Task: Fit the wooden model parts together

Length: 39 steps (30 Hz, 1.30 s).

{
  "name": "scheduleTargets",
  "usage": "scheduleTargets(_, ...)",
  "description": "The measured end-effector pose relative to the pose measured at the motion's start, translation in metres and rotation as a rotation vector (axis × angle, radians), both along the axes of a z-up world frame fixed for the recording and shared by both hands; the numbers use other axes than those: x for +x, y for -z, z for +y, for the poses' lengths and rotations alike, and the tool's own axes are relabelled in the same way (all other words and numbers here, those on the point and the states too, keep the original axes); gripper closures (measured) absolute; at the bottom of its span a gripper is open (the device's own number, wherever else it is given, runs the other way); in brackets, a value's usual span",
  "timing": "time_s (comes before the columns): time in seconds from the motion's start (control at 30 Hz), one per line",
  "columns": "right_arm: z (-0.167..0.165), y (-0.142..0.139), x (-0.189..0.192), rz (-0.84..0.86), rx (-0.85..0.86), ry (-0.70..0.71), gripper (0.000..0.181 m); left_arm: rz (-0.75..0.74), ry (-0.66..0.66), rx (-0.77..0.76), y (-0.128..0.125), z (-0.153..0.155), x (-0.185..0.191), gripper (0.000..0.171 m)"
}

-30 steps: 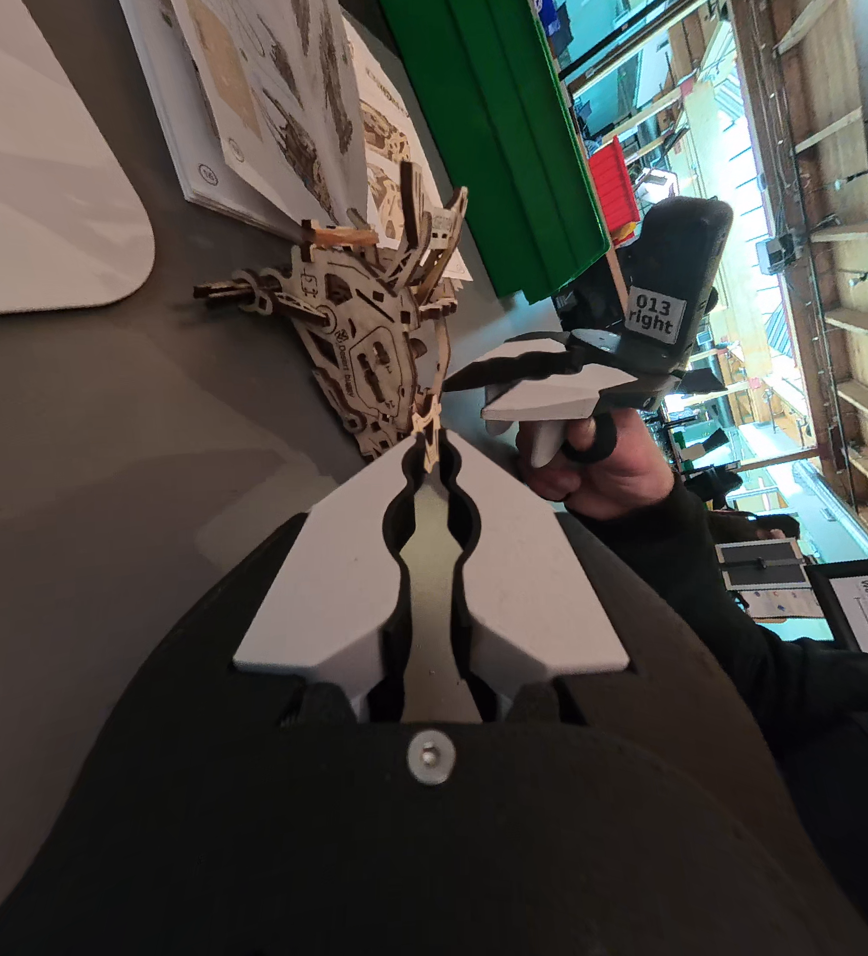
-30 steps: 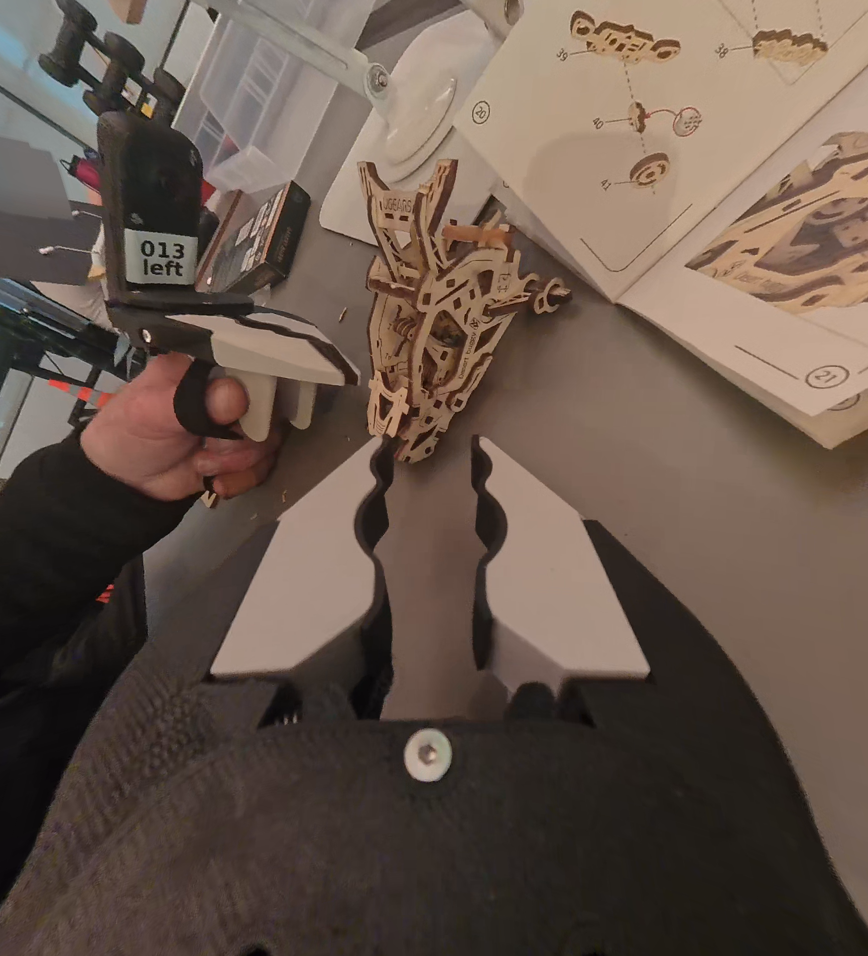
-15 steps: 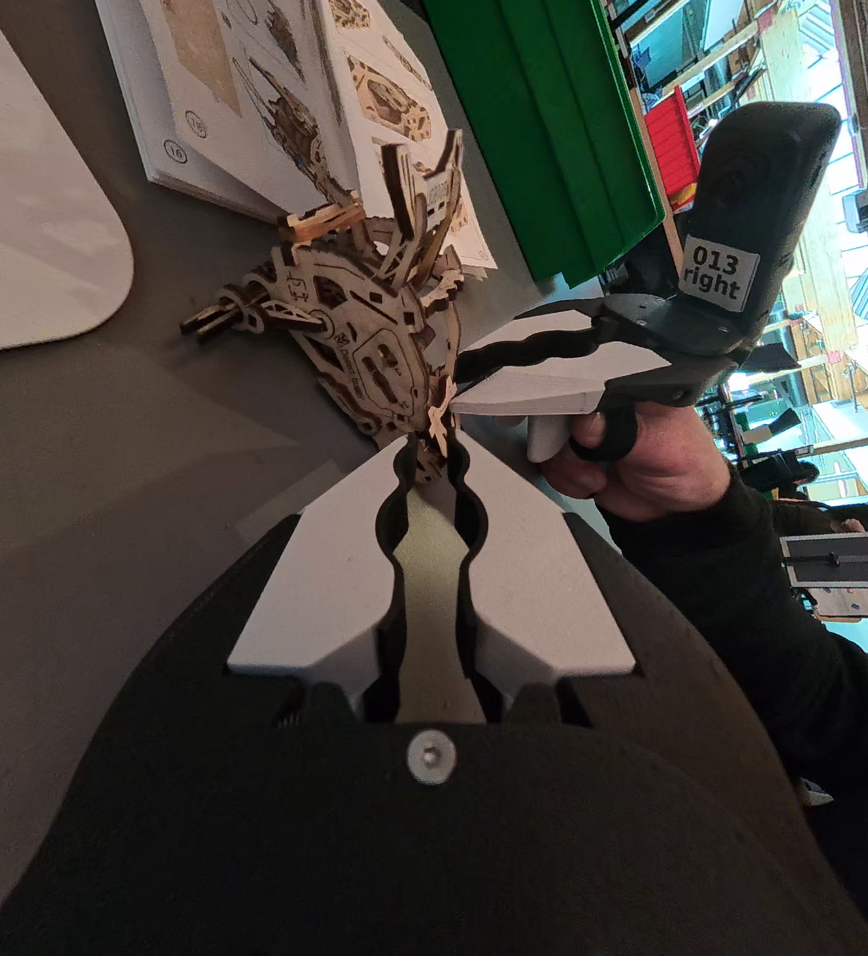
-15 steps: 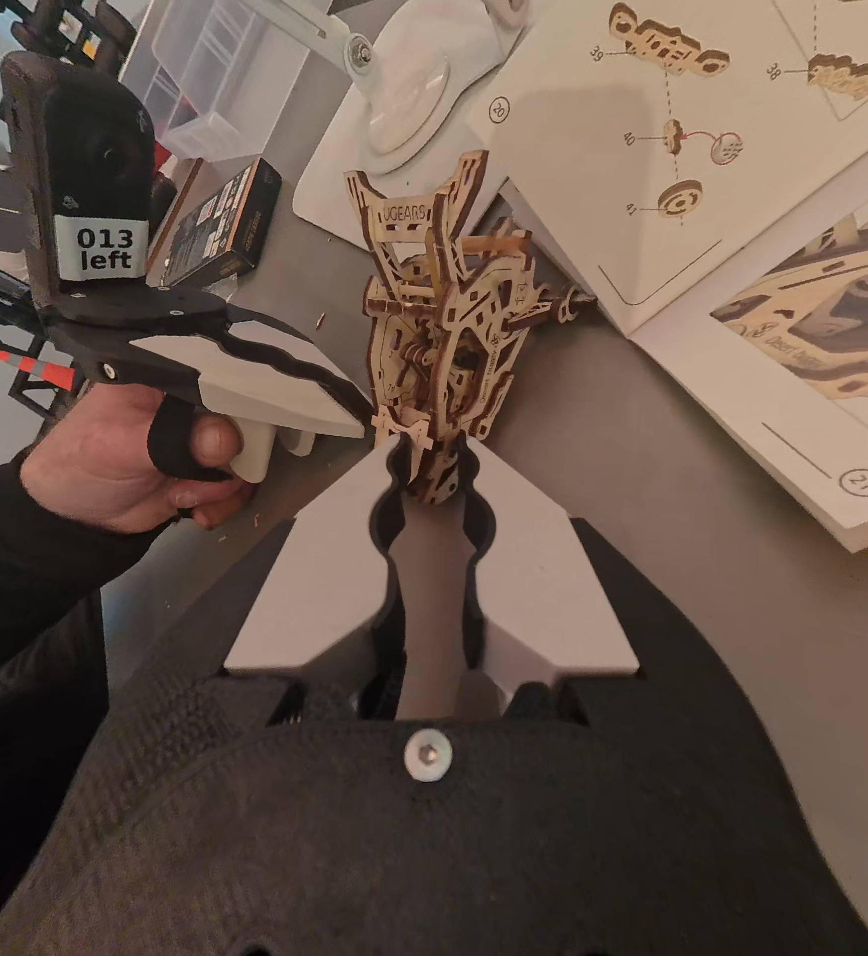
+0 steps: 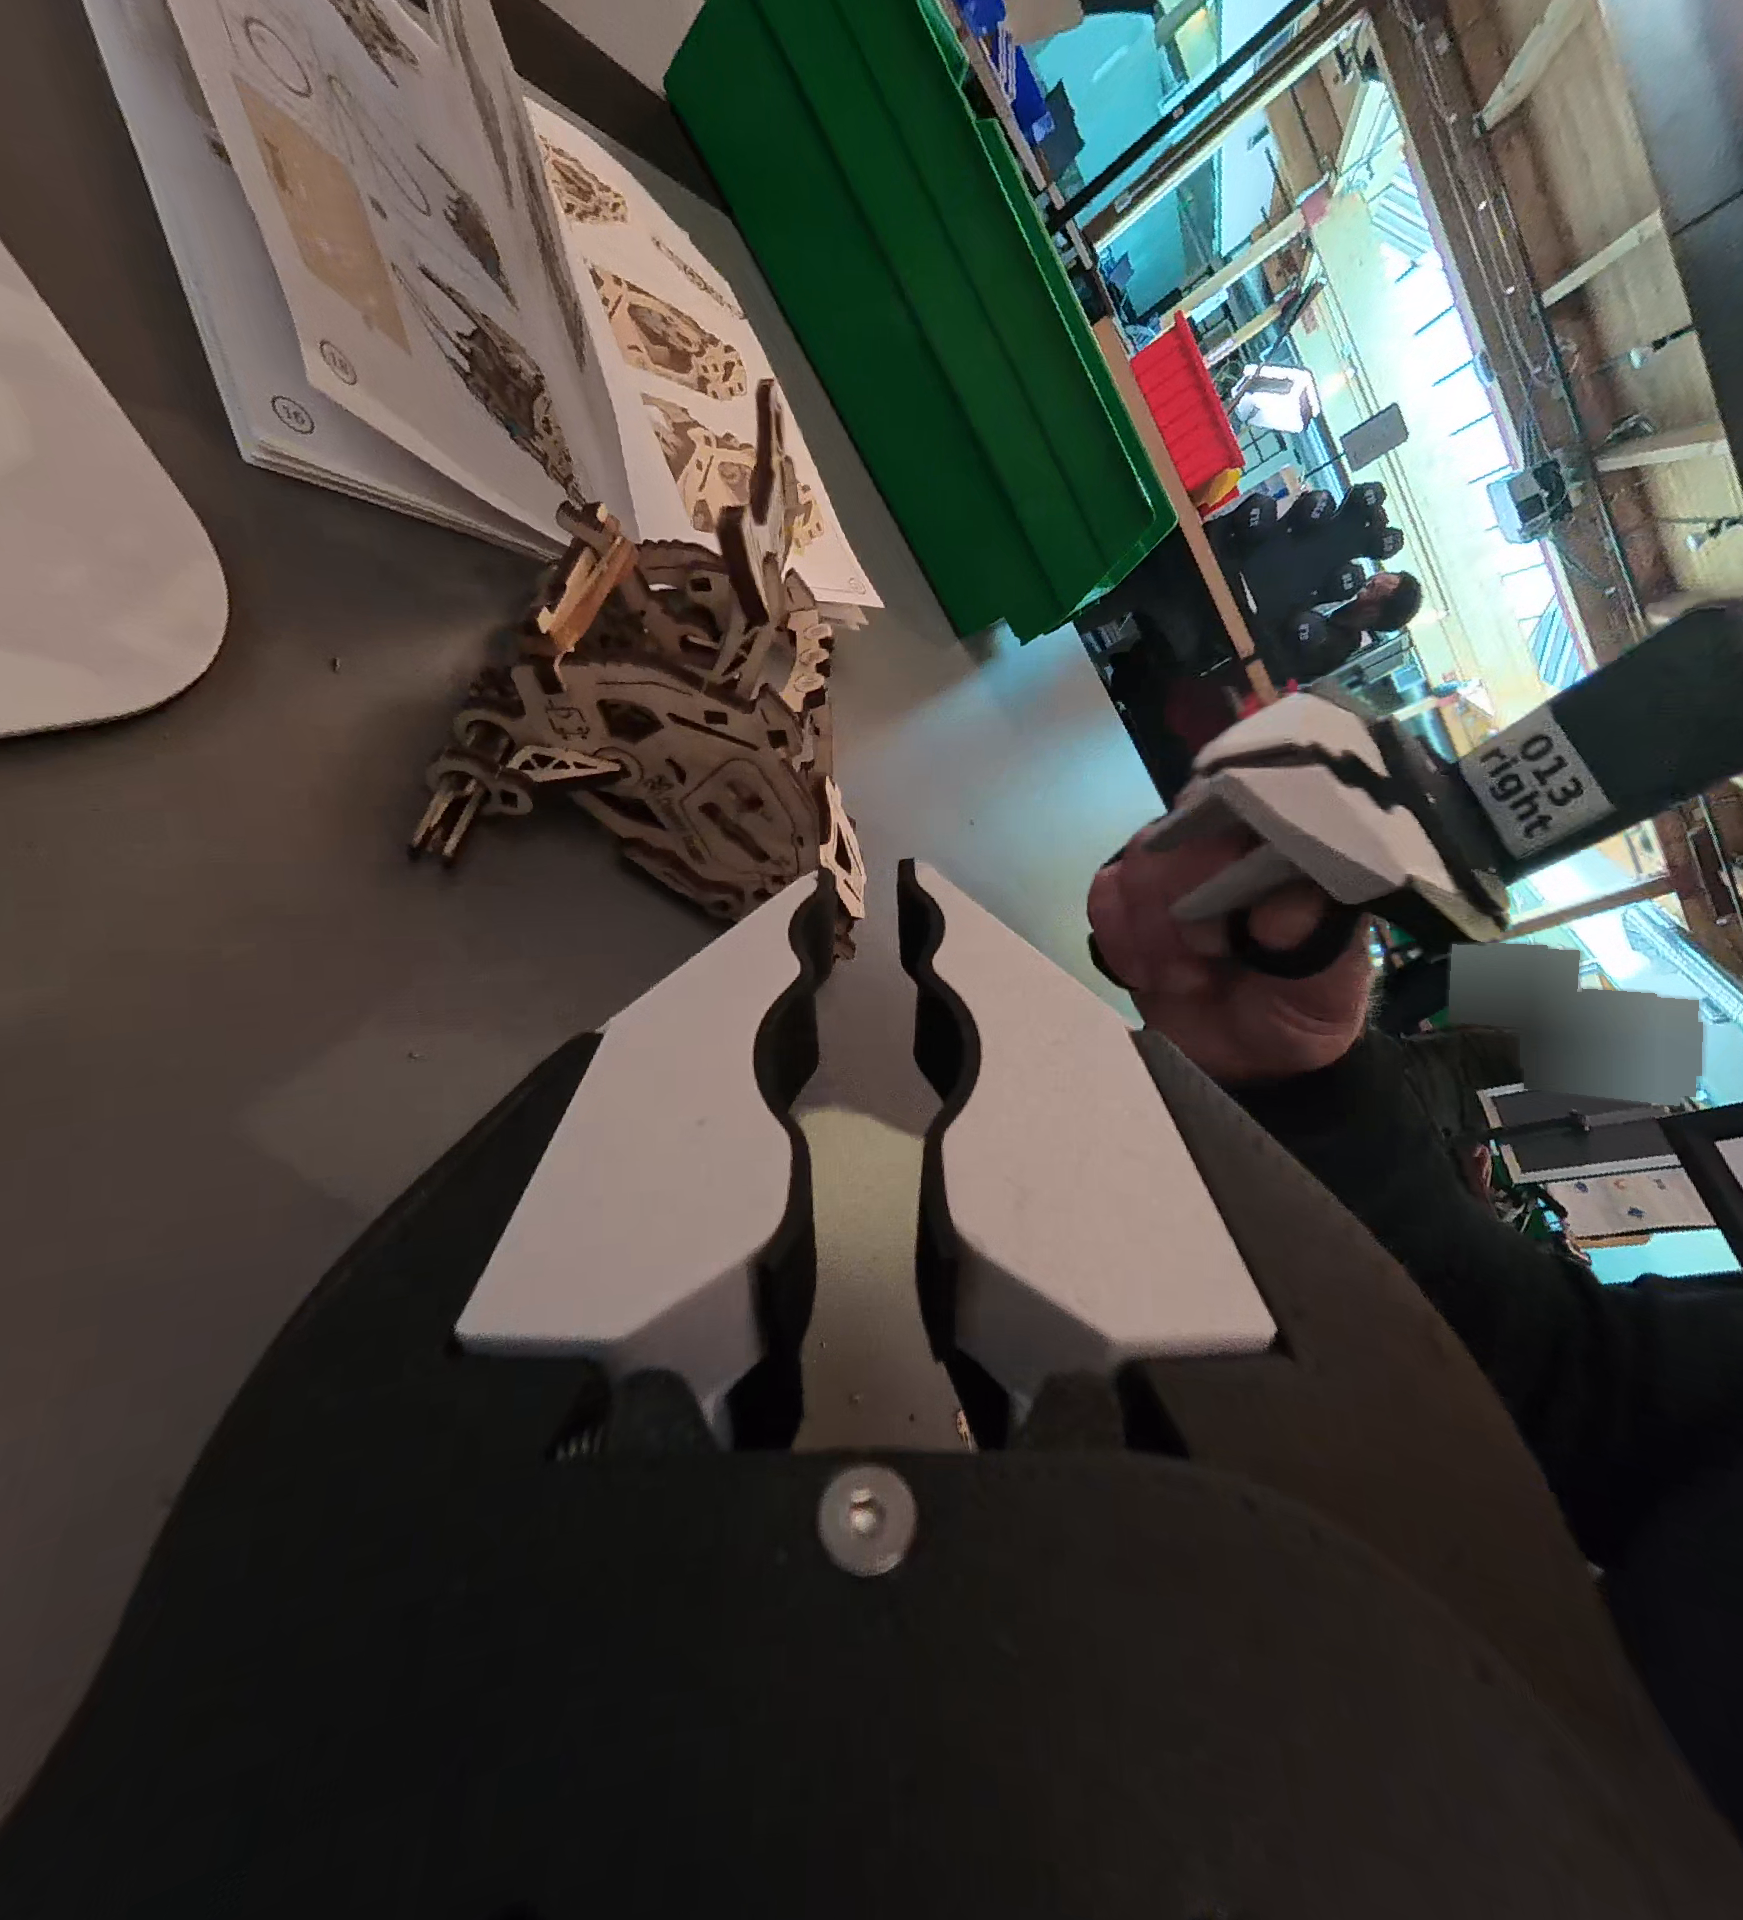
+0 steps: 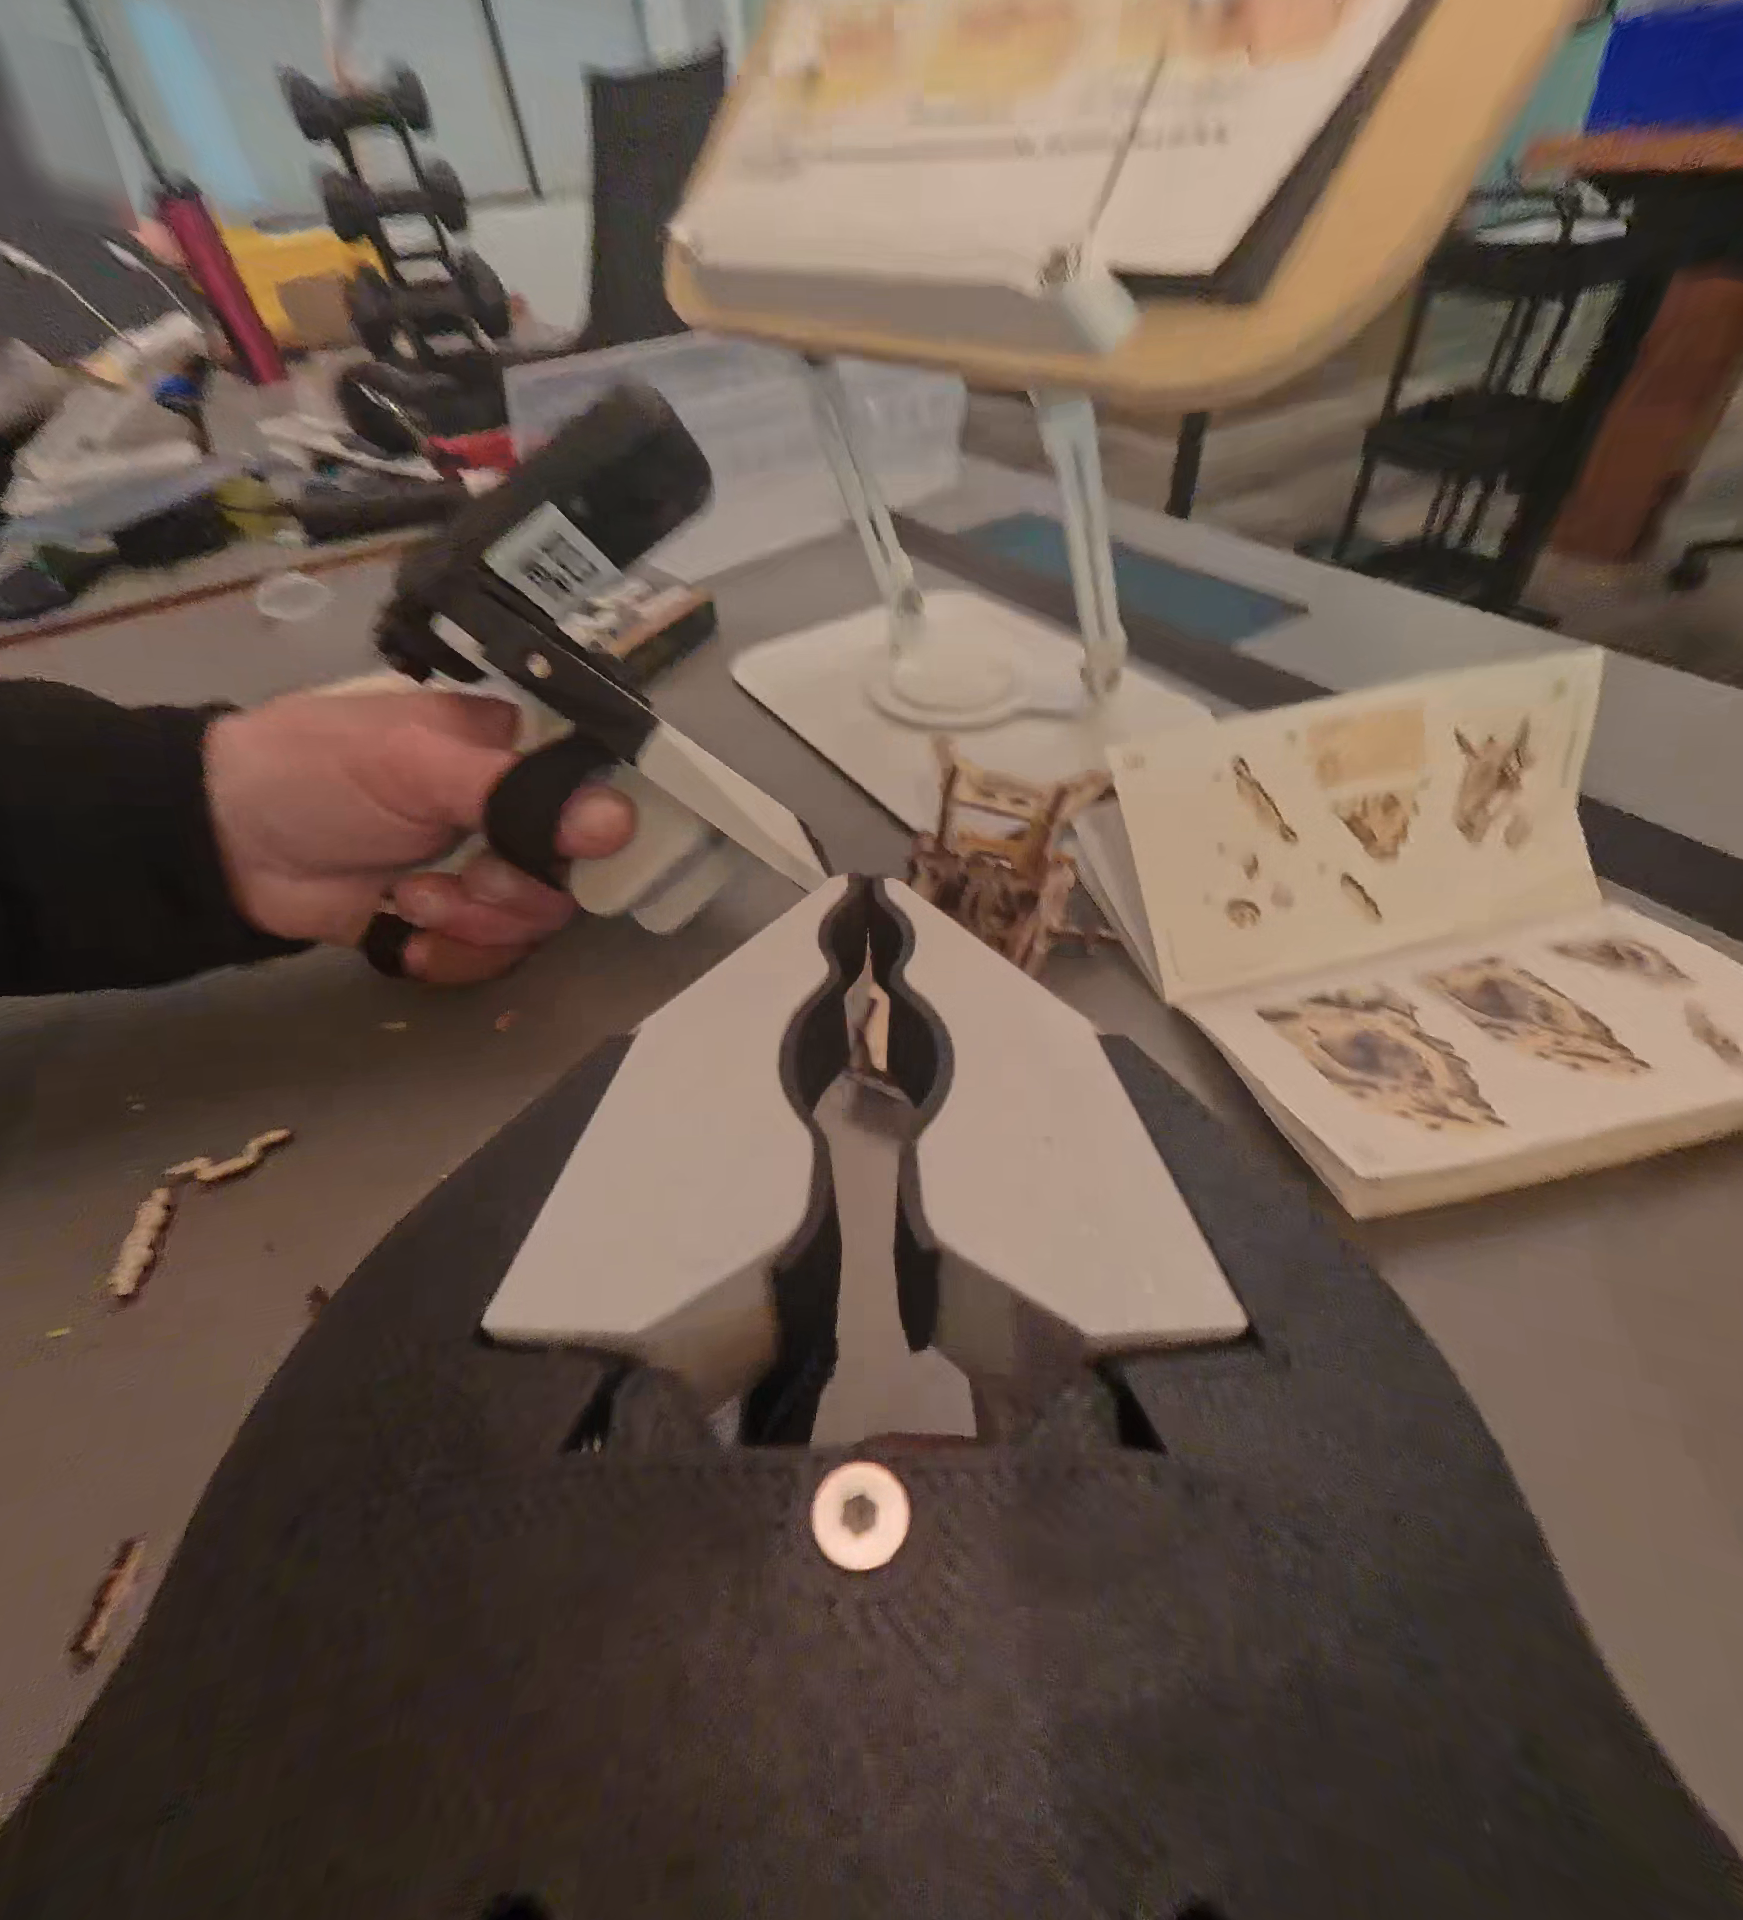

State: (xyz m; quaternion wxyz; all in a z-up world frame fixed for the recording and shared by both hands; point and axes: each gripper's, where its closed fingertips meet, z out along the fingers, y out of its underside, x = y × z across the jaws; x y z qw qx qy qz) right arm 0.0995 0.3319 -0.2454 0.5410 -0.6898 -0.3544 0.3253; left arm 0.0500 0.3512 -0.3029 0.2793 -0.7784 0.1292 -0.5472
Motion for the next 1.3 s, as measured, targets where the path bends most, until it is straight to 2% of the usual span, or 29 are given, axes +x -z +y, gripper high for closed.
scheduleTargets(0.07,-0.005,-0.013,0.003,0.053,0.027,-0.011,0.181,0.002,0.002,0.011,-0.001,-0.001,0.0,0.162)
scheduleTargets(0.1,-0.005,-0.018,0.006,0.069,0.043,-0.006,0.168,0.001,0.003,0.021,-0.002,-0.002,0.0,0.162)
scheduleTargets(0.17,0.0,-0.015,0.014,0.056,0.01,0.003,0.165,0.008,-0.003,0.04,-0.003,-0.003,0.001,0.16)
scheduleTargets(0.33,0.032,0.053,0.022,-0.106,-0.357,0.006,0.16,0.046,-0.023,0.053,0.0,-0.007,0.011,0.151)
scheduleTargets(0.4,0.037,0.069,0.014,-0.107,-0.456,-0.043,0.16,0.086,-0.053,0.052,0.004,-0.004,0.013,0.15)
scheduleTargets(0.53,0.045,0.089,0.002,-0.181,-0.529,-0.071,0.158,0.147,-0.106,0.037,0.012,0.005,0.015,0.149)
scheduleTargets(0.67,0.047,0.087,-0.009,-0.155,-0.568,-0.126,0.167,0.211,-0.111,0.015,0.021,0.008,0.017,0.15)
scheduleTargets(0.83,0.05,0.085,-0.011,-0.112,-0.626,-0.15,0.163,0.215,-0.112,0.007,0.023,0.009,0.017,0.153)
scheduleTargets(0.9,0.048,0.083,-0.017,-0.11,-0.612,-0.173,0.175,0.237,-0.12,0.005,0.025,0.01,0.017,0.153)
scheduleTargets(1.3,0.052,0.084,-0.021,-0.119,-0.616,-0.121,0.175,0.281,-0.143,0.002,0.028,0.019,0.011,0.158)
